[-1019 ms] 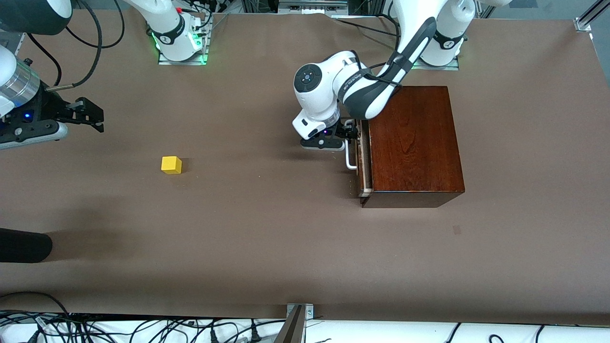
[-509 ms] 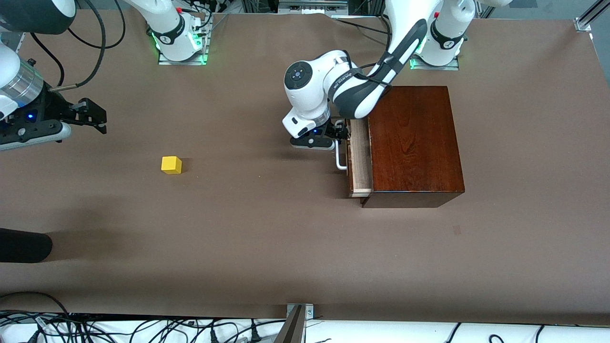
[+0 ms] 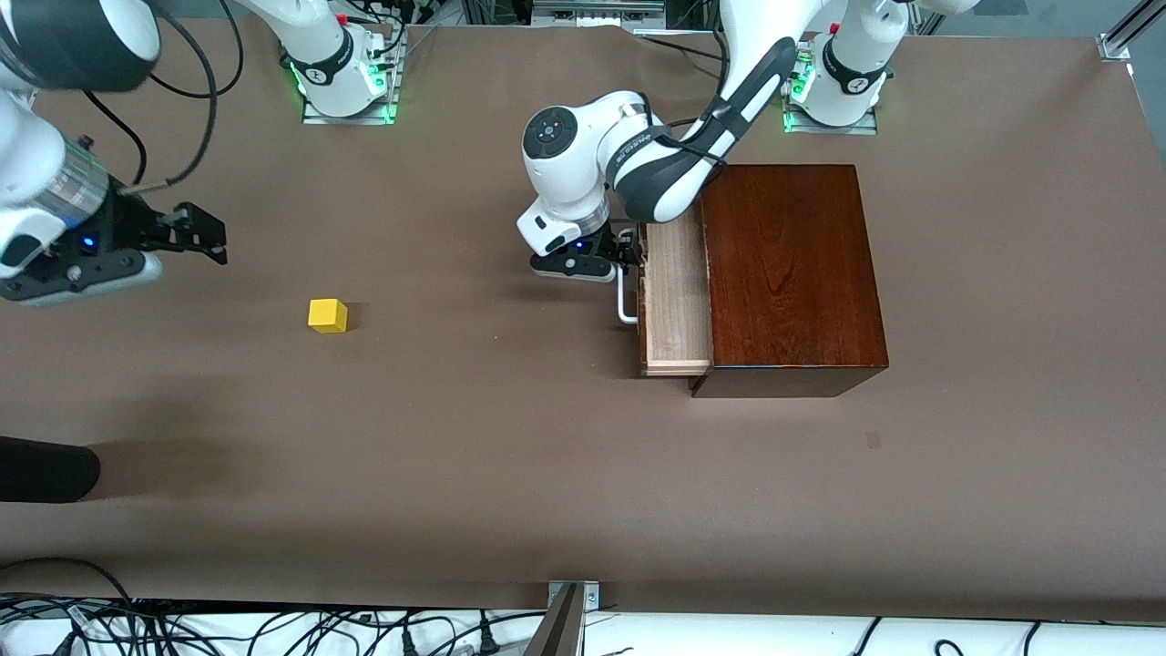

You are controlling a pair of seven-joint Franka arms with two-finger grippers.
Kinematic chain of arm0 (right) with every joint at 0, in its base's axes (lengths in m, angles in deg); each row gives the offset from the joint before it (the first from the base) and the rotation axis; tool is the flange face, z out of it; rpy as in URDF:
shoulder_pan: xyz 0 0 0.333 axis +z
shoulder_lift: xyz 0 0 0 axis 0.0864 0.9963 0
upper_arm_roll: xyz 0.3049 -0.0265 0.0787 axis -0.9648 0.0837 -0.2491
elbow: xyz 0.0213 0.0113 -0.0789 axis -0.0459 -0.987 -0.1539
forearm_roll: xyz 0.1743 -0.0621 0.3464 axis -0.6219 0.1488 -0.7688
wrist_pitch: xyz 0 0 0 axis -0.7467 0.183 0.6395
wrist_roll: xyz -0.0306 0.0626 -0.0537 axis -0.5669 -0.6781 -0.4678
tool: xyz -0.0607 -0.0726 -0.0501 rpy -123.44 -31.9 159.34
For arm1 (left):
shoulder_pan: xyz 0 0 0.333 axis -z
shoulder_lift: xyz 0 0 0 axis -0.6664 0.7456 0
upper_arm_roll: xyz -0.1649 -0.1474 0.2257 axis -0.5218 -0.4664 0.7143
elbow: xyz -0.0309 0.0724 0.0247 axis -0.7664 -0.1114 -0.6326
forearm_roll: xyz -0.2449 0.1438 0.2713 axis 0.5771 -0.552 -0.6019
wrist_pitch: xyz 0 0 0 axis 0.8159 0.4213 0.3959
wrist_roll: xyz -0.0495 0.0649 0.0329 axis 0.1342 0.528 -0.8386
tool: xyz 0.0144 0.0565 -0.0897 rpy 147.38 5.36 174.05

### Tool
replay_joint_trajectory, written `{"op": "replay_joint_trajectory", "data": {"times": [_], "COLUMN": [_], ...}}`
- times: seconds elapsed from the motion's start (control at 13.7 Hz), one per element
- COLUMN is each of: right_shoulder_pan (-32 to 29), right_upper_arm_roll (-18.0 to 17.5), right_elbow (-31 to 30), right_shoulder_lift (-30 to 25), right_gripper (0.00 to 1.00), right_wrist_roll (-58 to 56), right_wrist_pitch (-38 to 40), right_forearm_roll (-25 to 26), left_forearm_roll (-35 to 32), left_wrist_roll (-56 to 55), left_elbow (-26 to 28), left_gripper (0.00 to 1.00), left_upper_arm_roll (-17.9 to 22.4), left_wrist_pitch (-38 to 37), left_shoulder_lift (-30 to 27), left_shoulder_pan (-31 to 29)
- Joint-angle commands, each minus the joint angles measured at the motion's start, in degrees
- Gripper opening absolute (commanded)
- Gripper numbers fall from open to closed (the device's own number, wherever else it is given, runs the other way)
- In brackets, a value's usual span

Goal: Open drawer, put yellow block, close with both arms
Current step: 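Pull the drawer open with the left gripper while the right gripper reaches the cube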

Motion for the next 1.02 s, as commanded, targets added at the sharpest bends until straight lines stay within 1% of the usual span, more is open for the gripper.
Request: {"op": "replay_joint_trajectory", "data": {"times": [0.0, 0.22, 0.36, 0.51, 0.73, 0.8, 0.95], "right_shoulder_pan": [-0.61, -0.43, -0.34, -0.25, -0.25, -0.25, -0.34], "right_upper_arm_roll": [-0.04, -0.13, -0.22, -0.3, -0.39, -0.39, -0.31], "right_elbow": [-0.07, -6.57, -12.45, -20.0, -30.64, -33.46, -37.25], "right_shoulder_lift": [3.69, 2.29, 1.06, -0.87, -2.55, -2.81, -1.85], "right_gripper": [1.0, 1.0, 1.0, 1.0, 1.0, 1.0, 1.0], "right_wrist_roll": [-0.7, 0.36, 5.77, 6.77, 6.95, 6.95, 6.95], "right_wrist_pitch": [1.01, -4.16, -8.02, -15.82, -28.13, -32.09, -38.51], "right_forearm_roll": [-0.58, -1.11, -0.85, -0.94, -1.29, -1.46, -1.55], "left_forearm_roll": [-0.14, -0.58, -0.32, -0.06, 0.03, 0.03, 0.73], "left_wrist_roll": [1.12, 1.9, 3.13, 3.23, 3.31, 4.19, 7.95], "left_elbow": [-3.25, -4.91, -6.23, -6.32, -6.41, -6.41, -6.41], "left_gripper": [1.0, 1.0, 1.0, 1.0, 1.0, 1.0, 1.0], "left_upper_arm_roll": [-0.29, -0.38, -0.29, 0.06, -0.11, -0.29, -0.38], "left_wrist_pitch": [2.17, -5.54, -10.2, -14.51, -19.7, -21.45, -22.61], "left_shoulder_lift": [1.62, -0.57, -3.21, -6.63, -12.34, -14.01, -16.57], "left_shoulder_pan": [0.73, 0.65, 0.21, -1.37, -6.72, -8.83, -12.96]}}
